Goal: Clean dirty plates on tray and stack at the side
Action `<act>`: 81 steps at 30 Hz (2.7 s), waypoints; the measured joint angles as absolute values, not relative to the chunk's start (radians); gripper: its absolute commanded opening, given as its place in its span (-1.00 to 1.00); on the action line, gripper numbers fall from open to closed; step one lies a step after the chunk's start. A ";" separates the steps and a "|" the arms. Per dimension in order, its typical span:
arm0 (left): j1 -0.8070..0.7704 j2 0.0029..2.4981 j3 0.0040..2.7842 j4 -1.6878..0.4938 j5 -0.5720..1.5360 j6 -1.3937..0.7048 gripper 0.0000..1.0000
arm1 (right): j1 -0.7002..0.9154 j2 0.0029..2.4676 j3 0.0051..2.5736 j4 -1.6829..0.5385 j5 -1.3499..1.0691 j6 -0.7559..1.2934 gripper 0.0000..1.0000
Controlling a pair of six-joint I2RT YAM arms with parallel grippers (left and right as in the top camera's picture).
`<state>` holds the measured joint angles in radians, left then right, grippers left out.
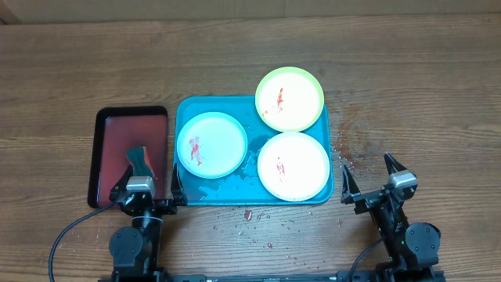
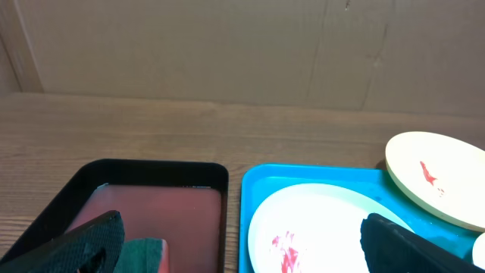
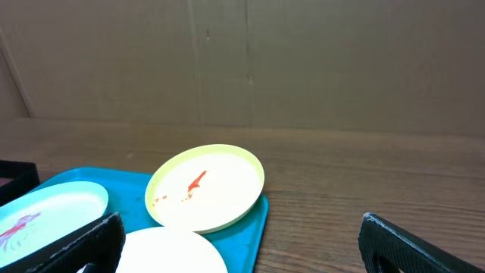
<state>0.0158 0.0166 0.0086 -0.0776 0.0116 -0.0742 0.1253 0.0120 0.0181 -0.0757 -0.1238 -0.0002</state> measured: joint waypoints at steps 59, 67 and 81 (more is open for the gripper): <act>0.016 0.017 0.009 -0.078 0.012 -0.074 1.00 | 0.125 0.012 0.018 -0.075 -0.123 -0.001 1.00; 0.016 0.017 0.009 -0.078 0.012 -0.074 1.00 | 0.125 0.012 0.018 -0.079 -0.096 0.000 1.00; 0.016 0.017 0.009 -0.078 0.012 -0.074 1.00 | 0.125 0.012 0.018 -0.081 -0.052 0.000 1.00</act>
